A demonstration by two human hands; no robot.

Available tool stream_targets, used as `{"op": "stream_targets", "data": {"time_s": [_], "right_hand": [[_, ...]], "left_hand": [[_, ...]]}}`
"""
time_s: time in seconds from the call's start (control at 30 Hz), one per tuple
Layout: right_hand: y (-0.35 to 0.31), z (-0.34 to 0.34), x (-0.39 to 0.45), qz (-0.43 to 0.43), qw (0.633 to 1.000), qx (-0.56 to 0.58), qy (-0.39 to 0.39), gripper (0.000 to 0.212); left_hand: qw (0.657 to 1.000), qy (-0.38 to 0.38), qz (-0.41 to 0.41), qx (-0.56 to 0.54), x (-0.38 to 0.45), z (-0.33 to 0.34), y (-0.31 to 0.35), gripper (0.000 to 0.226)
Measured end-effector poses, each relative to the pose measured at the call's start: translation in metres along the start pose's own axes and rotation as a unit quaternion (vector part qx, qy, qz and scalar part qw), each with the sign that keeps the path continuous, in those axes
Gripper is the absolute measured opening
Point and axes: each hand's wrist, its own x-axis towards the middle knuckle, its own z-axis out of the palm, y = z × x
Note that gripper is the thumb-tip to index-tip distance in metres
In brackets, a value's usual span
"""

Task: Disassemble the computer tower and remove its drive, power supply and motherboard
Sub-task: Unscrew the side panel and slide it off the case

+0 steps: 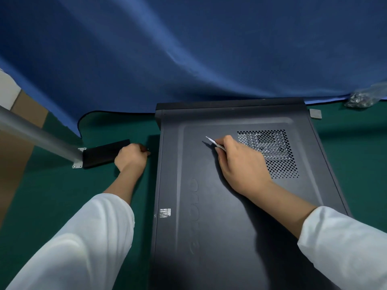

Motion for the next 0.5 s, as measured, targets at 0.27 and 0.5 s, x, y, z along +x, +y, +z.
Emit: {"op": "stream_targets", "data": {"time_s": [0.27,0.5], "right_hand": [[0.001,0.001,0.001,0.012,1.0,0.015,-0.005,0.017],[-0.011,-0.016,0.0,0.109,0.965,0.238,-0.032,0.02]], "left_hand": [[0.974,0.033,-0.009,-0.222,-0.029,-0.016,0.0,0.019],[0.847,0.036,0.021,-0.53,-0.117,-0.077,0.021,0.009]]}}
